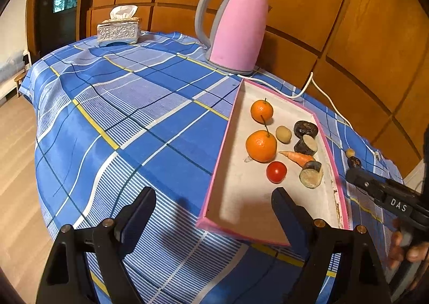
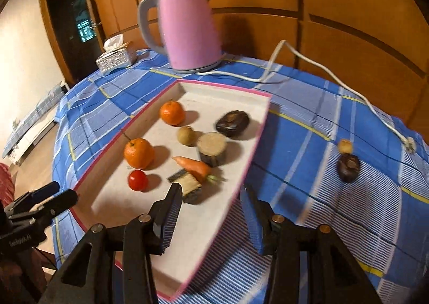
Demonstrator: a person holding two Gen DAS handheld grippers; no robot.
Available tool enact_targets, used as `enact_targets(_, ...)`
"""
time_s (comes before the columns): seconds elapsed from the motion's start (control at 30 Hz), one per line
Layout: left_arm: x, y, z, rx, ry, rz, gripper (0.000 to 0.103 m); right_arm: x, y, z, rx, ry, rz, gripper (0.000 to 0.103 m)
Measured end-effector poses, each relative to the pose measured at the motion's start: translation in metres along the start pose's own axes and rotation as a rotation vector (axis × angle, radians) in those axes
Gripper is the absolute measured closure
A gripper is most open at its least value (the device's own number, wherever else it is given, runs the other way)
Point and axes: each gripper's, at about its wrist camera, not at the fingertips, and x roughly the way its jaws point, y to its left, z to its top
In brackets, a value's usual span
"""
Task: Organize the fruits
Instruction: 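Carry the cube piece with the right tool into the tray and release, then move the left tool to the dark round fruit and grasp it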
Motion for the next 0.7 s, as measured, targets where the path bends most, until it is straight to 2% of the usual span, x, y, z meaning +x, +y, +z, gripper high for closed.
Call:
enact_targets(0.17,0.0,-0.004,0.002,0.008,0.002,-0.013,0.015,-0.008,-0.031,-0.01,0.034,0.058,-0.099,0.057)
enact_targets(0.37,0.001,-0.01,0.006,0.02,0.003,-0.029,0.015,-0.025,-0.089,-0.022,0.16,0.17,-0.246,0.057)
enact_targets(0.6,-0.001,-0.019,0.008,0.046,0.0,-0.032,0.015,-0.048,-0.142,-0.028,0.232,0.217,-0.361,0.057)
enact_targets(0.7,-0.003,-0.023,0.01,0.063,-0.005,-0.034,0.015,-0.046,-0.159,-0.036,0.277,0.249,-0.385,0.057)
